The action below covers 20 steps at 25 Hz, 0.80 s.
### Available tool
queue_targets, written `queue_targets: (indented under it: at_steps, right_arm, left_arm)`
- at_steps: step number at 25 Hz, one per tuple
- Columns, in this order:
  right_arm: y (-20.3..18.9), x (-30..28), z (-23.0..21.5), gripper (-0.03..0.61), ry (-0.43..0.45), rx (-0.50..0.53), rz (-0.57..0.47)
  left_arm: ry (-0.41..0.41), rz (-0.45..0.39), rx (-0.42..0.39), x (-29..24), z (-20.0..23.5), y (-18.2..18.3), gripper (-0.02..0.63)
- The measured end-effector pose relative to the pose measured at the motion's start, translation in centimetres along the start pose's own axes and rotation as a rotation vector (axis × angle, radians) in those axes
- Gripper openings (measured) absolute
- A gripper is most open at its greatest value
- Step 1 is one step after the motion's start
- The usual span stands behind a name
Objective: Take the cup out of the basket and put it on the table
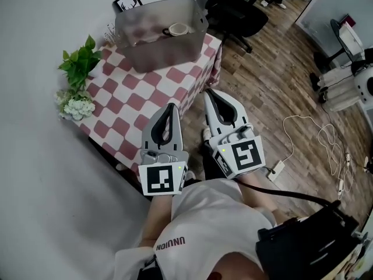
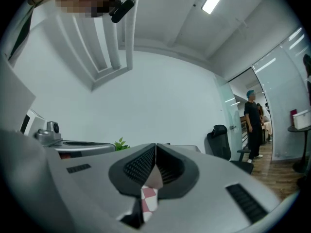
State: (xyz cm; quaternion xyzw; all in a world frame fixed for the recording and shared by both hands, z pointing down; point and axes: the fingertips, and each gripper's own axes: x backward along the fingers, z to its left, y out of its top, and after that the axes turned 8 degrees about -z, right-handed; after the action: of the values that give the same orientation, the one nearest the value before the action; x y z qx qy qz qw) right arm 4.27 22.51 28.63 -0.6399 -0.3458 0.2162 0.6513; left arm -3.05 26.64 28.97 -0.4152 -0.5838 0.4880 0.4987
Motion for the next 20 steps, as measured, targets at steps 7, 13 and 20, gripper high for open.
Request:
queue_targets:
  at_steps: [7,13,20]
  right_arm:
    - [-0.6,-5.8,-5.8,0.018,0.030,-0.036,-0.007]
    - [-0.4,-9.7,-11.2,0.018,0.076,-0.050,0.005]
    - [-0.4,-12.9,-16.5,0.018,0.115,-0.052,0.008]
  left_arm:
    - [0.009,-0.009,0.009,-8.5,0.4,-0.6,0.012]
    - [0.008,-0.031,-0.003,-16.0,-0.4,-0.4,0.012]
    - [0.042,-0.038,0.000,-21.9,-1.4,-1.5,0.012]
